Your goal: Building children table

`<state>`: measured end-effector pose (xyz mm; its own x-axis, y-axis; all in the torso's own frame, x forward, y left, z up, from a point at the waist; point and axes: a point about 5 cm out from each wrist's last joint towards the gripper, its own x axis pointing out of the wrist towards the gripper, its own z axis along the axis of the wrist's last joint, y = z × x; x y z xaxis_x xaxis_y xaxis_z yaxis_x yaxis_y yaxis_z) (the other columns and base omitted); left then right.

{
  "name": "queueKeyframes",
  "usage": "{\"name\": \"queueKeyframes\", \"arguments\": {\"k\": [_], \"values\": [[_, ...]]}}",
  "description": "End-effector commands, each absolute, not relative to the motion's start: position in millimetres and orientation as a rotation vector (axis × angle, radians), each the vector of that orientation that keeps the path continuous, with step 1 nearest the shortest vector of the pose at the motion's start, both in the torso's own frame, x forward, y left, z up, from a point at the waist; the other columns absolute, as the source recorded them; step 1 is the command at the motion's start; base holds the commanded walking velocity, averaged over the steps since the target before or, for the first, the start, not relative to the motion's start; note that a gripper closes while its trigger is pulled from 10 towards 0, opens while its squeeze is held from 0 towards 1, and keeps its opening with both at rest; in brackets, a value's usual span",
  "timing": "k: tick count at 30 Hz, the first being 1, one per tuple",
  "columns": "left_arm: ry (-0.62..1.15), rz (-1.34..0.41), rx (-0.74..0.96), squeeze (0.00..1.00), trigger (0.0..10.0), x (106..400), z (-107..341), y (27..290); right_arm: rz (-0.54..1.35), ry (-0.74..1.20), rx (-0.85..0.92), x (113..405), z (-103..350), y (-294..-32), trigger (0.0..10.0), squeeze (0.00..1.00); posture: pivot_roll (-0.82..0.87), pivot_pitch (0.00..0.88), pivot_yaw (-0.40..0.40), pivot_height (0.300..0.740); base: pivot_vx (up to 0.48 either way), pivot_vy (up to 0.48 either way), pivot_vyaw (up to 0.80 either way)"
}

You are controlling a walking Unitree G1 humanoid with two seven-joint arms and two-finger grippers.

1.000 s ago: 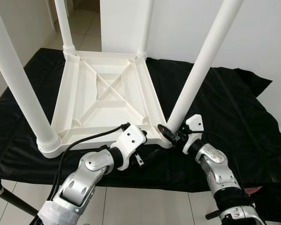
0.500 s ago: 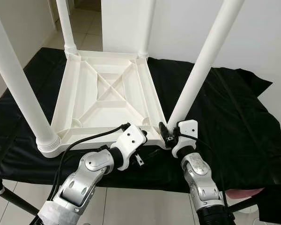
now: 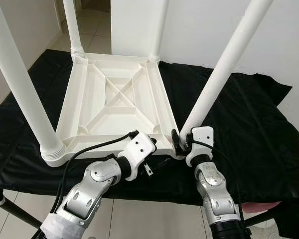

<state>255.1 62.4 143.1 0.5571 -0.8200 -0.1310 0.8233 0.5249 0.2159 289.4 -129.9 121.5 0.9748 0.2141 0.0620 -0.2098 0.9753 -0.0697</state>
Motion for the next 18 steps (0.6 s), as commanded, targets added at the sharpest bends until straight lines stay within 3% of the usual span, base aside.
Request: {"name": "queueKeyframes", "arguments": {"k": [1,2,11,18], "values": [[0.008,-0.991,0.280,0.00,10.0,255,143,60,0.256,-0.060,-0.048,290,122,-131,10.0,1.00,0.00,0.000,-0.110,0.740,0.000,0.000,0.00],[0.008,-0.993,0.281,0.00,10.0,254,143,60,0.327,-0.069,-0.047,293,124,-133,10.0,0.00,0.00,0.000,-0.109,0.740,0.000,0.000,0.00],[0.006,-0.991,0.285,0.00,10.0,256,145,61,0.715,-0.044,-0.137,309,128,-150,10.0,0.00,0.00,0.000,-0.098,0.740,0.000,0.000,0.00],[0.008,-0.990,0.285,0.00,10.0,257,145,62,0.820,0.009,-0.180,316,122,-153,10.0,0.00,0.01,0.000,-0.093,0.740,0.000,0.000,0.00]]}}
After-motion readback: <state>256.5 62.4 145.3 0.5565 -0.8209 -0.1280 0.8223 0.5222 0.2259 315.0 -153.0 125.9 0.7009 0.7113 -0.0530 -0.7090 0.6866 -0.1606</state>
